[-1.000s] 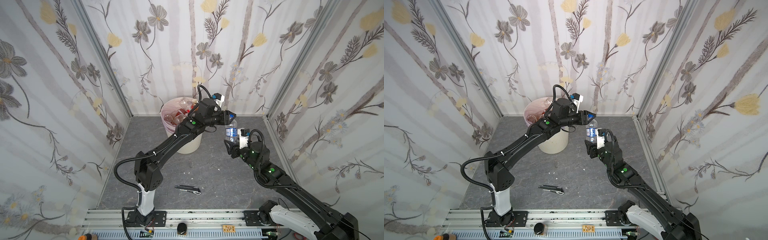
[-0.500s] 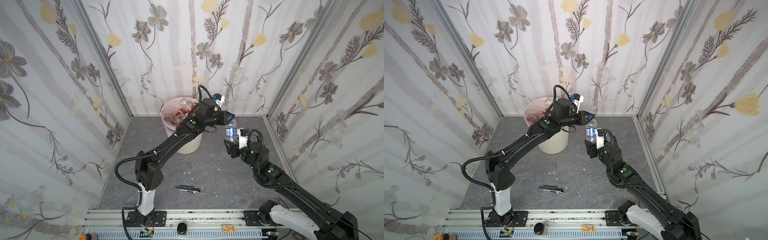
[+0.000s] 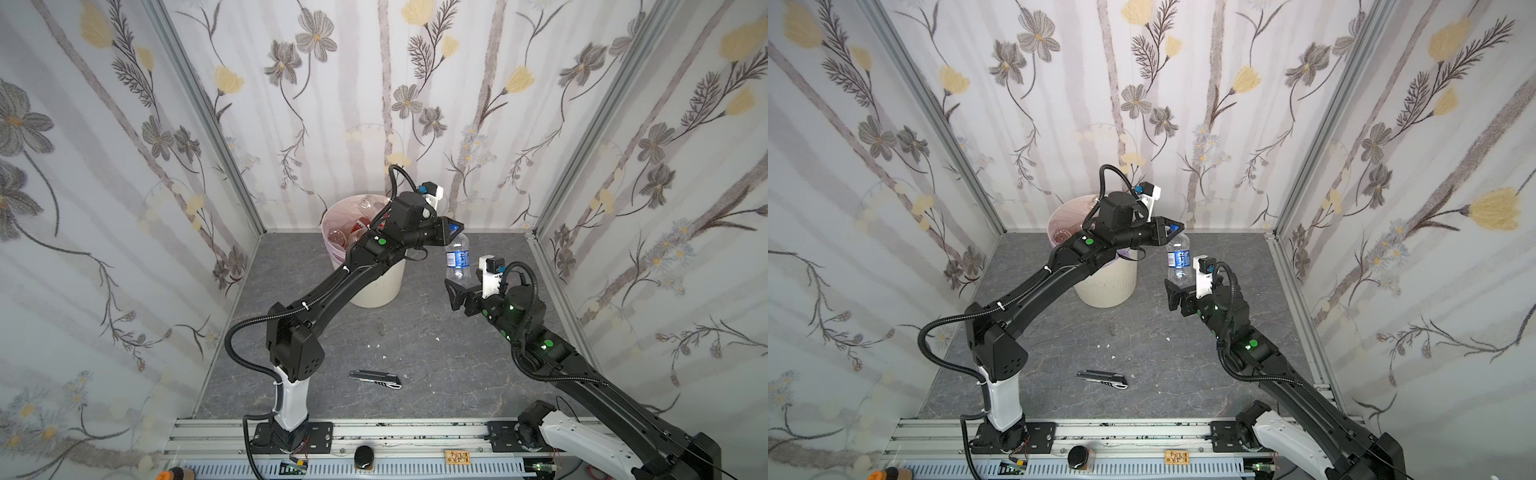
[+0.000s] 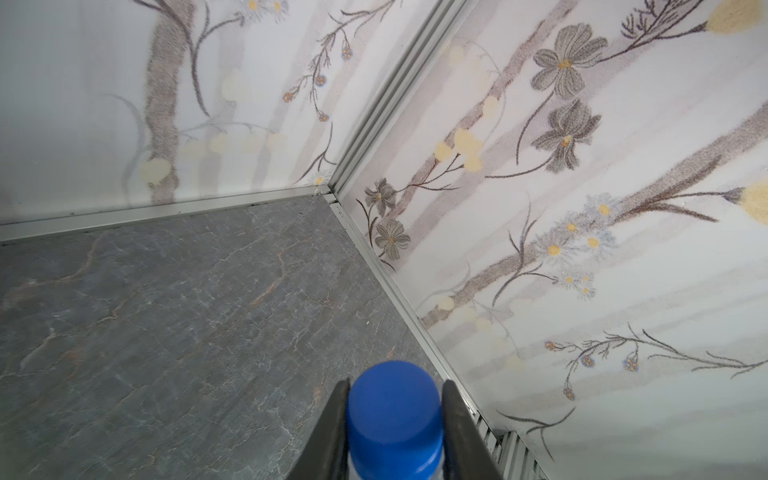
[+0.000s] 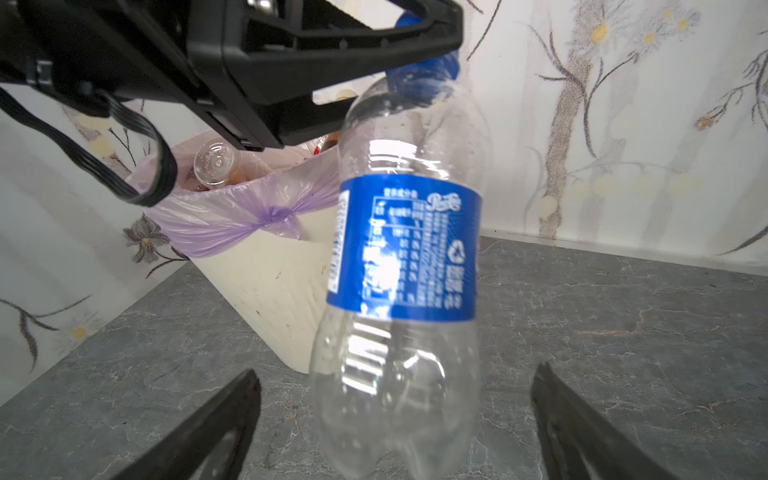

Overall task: Throw the plastic bottles in the bin
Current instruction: 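Open the right gripper and carry the bottle with the left gripper toward the bin, then lower the Pepsi bottle into the bin with the left gripper and release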

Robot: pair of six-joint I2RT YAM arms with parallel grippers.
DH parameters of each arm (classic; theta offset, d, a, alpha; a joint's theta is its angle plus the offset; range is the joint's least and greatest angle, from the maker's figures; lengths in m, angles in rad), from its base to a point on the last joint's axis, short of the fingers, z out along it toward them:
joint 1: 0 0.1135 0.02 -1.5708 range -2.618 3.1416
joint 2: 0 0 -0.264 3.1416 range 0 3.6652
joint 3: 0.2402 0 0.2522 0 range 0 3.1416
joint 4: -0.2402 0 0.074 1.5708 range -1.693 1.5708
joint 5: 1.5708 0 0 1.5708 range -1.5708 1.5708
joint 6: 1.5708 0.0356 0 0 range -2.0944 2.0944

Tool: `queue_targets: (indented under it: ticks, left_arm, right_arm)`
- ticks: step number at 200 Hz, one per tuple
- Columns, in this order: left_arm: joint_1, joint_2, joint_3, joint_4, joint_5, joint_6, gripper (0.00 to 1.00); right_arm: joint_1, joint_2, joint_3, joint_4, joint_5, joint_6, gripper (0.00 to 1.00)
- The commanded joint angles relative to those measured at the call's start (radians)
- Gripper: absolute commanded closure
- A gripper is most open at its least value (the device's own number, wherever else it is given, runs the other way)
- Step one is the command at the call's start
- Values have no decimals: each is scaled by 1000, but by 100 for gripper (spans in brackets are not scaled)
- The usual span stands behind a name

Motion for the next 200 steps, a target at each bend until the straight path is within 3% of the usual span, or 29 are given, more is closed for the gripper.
queue_targets:
  ticks: [1,29,66,102,131,166,172,180,190,196,200]
  left_arm:
    - [30,-47,25,-7,-75,65,94]
    - [70,-153,38,-41,-238,200,94]
    - [77,-369,28,-12,-596,439,91]
    - [99,-606,-198,315,-819,694,89]
    - [217,-690,-381,487,-813,685,89]
    - [386,-582,-526,478,-617,443,84]
    - [394,-554,-543,469,-569,410,78]
    - [389,-522,-563,456,-494,396,59]
    - [368,-508,-579,416,-421,383,48]
    - [357,-515,-597,412,-392,389,29]
    - [344,-519,-606,412,-402,404,6]
  right_arm:
    - [-1,-47,-29,48,-8,-10,0]
    - [-2,-109,-78,72,28,3,0]
    - [-3,-74,-75,51,32,15,0]
    - [-2,-35,-72,76,17,26,0]
    - [-2,-10,-69,94,-3,42,0]
    - [-2,-7,-69,94,-29,56,0]
    - [-2,-11,-73,92,-30,57,0]
    - [-2,-17,-75,88,-29,58,0]
    - [-2,-27,-80,81,-25,59,0]
    - [-2,-33,-83,76,-23,59,0]
    - [-2,-37,-87,76,-24,60,0]
